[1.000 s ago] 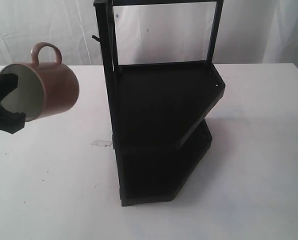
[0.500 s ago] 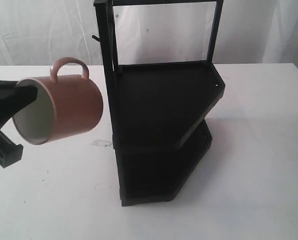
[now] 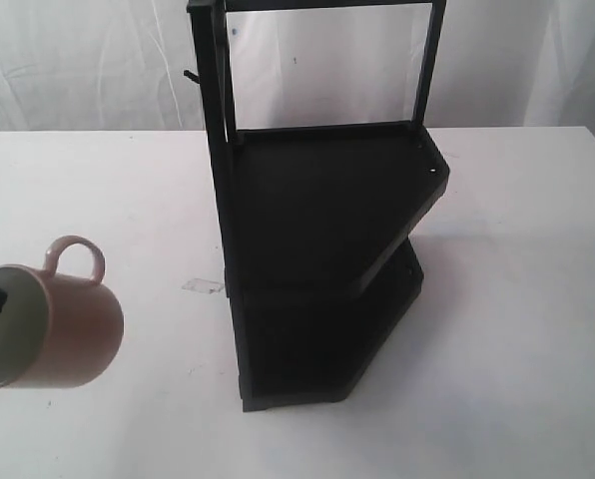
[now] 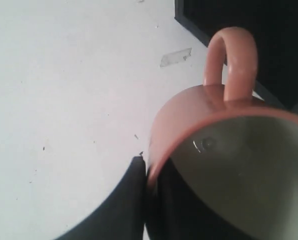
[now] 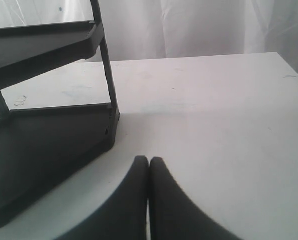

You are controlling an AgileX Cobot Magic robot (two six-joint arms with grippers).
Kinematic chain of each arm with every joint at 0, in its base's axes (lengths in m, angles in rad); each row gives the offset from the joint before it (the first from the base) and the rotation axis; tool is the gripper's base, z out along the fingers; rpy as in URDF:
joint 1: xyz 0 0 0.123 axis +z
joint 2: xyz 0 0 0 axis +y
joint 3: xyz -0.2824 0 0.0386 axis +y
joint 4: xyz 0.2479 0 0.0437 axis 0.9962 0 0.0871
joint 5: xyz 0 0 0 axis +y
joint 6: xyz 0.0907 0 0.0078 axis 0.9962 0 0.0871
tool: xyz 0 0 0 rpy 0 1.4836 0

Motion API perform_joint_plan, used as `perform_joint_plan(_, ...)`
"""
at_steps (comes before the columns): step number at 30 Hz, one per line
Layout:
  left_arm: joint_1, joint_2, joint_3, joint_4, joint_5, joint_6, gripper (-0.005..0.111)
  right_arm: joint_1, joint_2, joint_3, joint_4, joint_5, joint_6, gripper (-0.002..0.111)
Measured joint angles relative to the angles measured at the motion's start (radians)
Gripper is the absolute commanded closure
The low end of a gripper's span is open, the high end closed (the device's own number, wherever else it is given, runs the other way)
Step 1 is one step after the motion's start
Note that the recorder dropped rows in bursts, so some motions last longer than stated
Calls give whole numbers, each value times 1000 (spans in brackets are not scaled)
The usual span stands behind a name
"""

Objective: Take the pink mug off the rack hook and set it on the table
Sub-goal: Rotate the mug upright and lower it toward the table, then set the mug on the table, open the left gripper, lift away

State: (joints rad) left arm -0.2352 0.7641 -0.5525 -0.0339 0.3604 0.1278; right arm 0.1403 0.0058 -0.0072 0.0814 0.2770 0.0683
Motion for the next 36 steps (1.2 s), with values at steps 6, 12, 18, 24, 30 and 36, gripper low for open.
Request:
perform_joint_plan(6, 0, 32, -143, 48, 284, 6, 107, 0, 0, 0, 0, 0, 0, 108)
perform_joint_plan(12, 0, 107, -216, 113, 430, -25, 107, 0, 0, 0, 0, 0, 0, 108)
perform_joint_plan(18, 2, 211, -216, 84, 395, -18, 107, 0, 0, 0, 0, 0, 0, 108)
perform_joint_plan(24, 2, 327, -216, 68, 321, 0, 107, 0, 0, 0, 0, 0, 0, 108)
perform_joint_plan(30, 2, 442, -216, 68, 277, 1, 107, 0, 0, 0, 0, 0, 0, 108)
perform_joint_plan(36, 2, 509, -219, 68, 234, 4, 107, 0, 0, 0, 0, 0, 0, 108)
